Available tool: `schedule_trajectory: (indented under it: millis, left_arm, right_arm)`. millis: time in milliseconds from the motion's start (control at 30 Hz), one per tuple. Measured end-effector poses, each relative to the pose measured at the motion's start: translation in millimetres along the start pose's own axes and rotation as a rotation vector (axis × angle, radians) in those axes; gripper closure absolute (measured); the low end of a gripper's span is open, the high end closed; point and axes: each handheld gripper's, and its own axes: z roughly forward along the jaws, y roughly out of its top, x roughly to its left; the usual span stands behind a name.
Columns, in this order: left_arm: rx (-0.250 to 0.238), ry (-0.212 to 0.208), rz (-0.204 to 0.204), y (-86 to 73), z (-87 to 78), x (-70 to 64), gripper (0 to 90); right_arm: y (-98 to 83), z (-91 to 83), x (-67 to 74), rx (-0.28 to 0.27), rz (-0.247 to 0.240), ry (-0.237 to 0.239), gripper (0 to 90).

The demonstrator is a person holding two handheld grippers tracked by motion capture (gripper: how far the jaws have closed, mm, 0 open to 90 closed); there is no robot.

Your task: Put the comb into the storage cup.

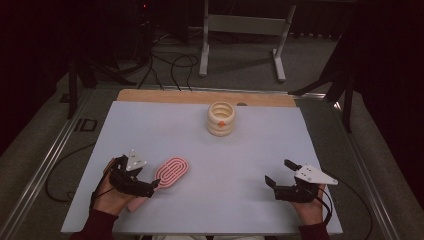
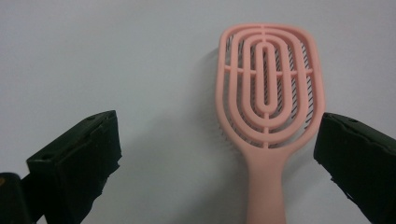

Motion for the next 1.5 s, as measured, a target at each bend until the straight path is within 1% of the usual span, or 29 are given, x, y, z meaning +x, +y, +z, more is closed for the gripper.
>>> schedule_trajectory:
  millis: [500, 800, 900, 933, 967, 1100, 1167, 1200, 1267, 1367, 1400, 1433, 1467, 1500]
  left_arm:
    - [0.109, -0.043, 0.03, 0.8, 17.3, -7.8, 2.8]
    - [0.167, -0.066, 0.027, -0.8, 25.3, -13.4, 3.6]
    - [0.197, -0.075, 0.029, -1.6, 27.7, -15.3, 4.6]
    - [0.197, -0.075, 0.029, -1.6, 27.7, -15.3, 5.4]
    - [0.211, -0.078, 0.026, -1.9, 28.8, -16.2, 5.4]
    - [0.24, -0.091, 0.013, -2.2, 30.4, -16.7, 10.1]
    - [0.246, -0.095, 0.009, -2.0, 30.5, -16.6, 13.1]
    - [0.256, -0.101, 0.002, -1.7, 30.5, -16.7, 13.1]
    - [0.267, -0.094, 0.009, -1.2, 31.1, -17.2, 16.6]
    - [0.285, -0.076, 0.008, -0.6, 31.9, -18.5, 22.5]
    - [0.285, -0.076, 0.008, -0.6, 31.9, -18.5, 24.8]
    - [0.297, -0.067, 0.008, -0.1, 32.0, -18.8, 24.8]
    - [0.303, -0.068, 0.004, 0.1, 31.9, -18.5, 32.4]
    - [0.308, -0.07, 0.002, 0.4, 31.7, -18.1, 36.6]
  right_arm:
    - [-0.4, 1.2, 1.0, 0.006, 0.003, 0.002, 8.0]
    - [-0.5, 1.2, 1.0, 0.007, 0.001, 0.001, 7.9]
    - [-0.5, 1.2, 1.1, 0.008, 0.001, 0.001, 7.9]
    - [-0.5, 1.2, 1.1, 0.008, 0.001, 0.001, 7.9]
    - [-0.5, 1.2, 1.1, 0.008, 0.002, 0.001, 7.9]
    - [-0.6, 1.5, 1.3, 0.009, 0.001, 0.002, 7.9]
    - [-0.6, 1.5, 1.4, 0.011, 0.001, 0.002, 8.0]
    - [-0.7, 1.7, 1.3, 0.011, 0.001, 0.002, 7.9]
    - [-0.9, 1.7, 1.0, 0.011, 0.0, 0.002, 7.9]
    - [-1.1, 1.8, 0.8, 0.011, 0.0, 0.003, 8.0]
    - [-1.1, 1.8, 0.8, 0.011, 0.0, 0.003, 8.0]
    - [-1.0, 1.9, 0.7, 0.012, -0.002, 0.002, 8.0]
    - [-1.1, 2.0, 0.8, 0.013, 0.0, 0.001, 7.9]
    - [-1.2, 2.1, 0.8, 0.014, 0.0, 0.0, 7.9]
